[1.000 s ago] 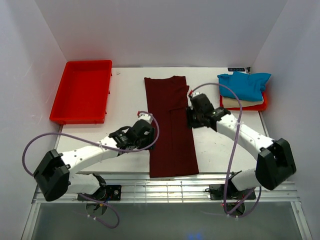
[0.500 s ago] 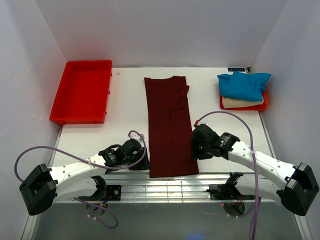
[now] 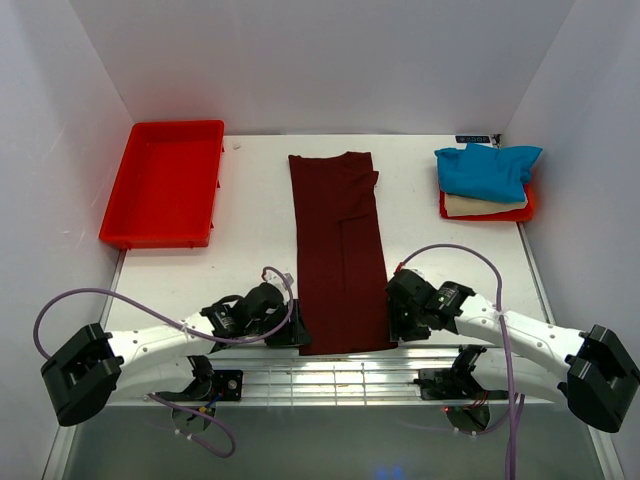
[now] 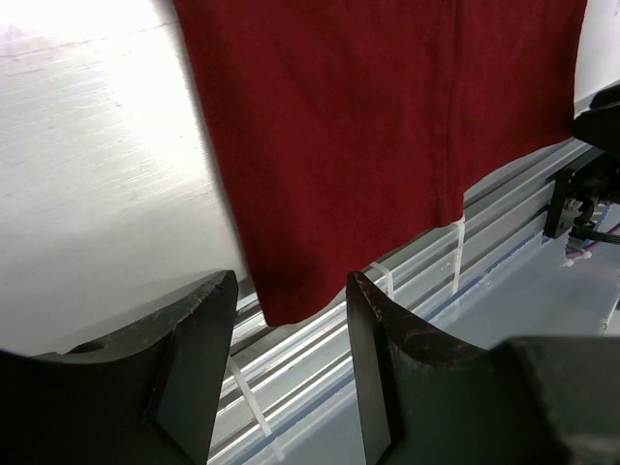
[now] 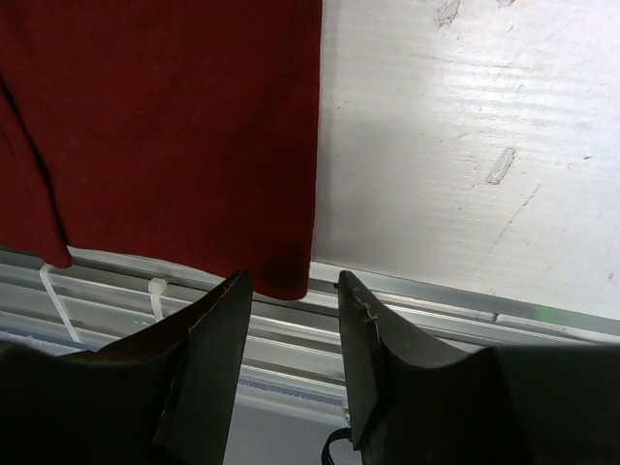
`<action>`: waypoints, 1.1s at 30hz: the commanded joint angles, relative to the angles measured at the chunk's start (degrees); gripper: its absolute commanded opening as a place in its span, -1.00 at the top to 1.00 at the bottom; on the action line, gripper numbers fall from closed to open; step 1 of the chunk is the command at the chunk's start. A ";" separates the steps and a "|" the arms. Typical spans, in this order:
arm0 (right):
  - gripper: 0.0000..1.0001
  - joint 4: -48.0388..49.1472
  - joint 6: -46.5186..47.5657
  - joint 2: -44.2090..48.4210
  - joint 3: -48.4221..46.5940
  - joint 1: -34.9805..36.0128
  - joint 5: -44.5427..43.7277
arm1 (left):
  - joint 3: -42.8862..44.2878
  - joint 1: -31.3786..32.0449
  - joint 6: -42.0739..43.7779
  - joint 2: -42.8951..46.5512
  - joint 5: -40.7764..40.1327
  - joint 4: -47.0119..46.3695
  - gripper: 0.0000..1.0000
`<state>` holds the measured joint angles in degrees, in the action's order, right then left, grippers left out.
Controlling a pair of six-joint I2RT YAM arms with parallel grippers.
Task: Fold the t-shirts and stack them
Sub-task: Fold the tshirt
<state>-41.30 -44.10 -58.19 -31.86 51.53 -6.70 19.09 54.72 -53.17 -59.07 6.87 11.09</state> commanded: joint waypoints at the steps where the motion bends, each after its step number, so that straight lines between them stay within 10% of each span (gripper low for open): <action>1: 0.06 2.71 -2.31 -0.43 1.44 0.50 1.33 | 0.24 0.74 -0.01 -1.83 0.68 1.12 -0.19; 33: 0.20 6.76 -2.31 -2.80 2.68 1.38 2.13 | 7.45 3.73 0.26 -6.59 -3.27 7.28 0.00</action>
<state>-35.46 -46.50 -60.99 -27.22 52.64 -2.48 24.27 58.26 -53.76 -67.42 5.08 19.31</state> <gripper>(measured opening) 0.404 0.500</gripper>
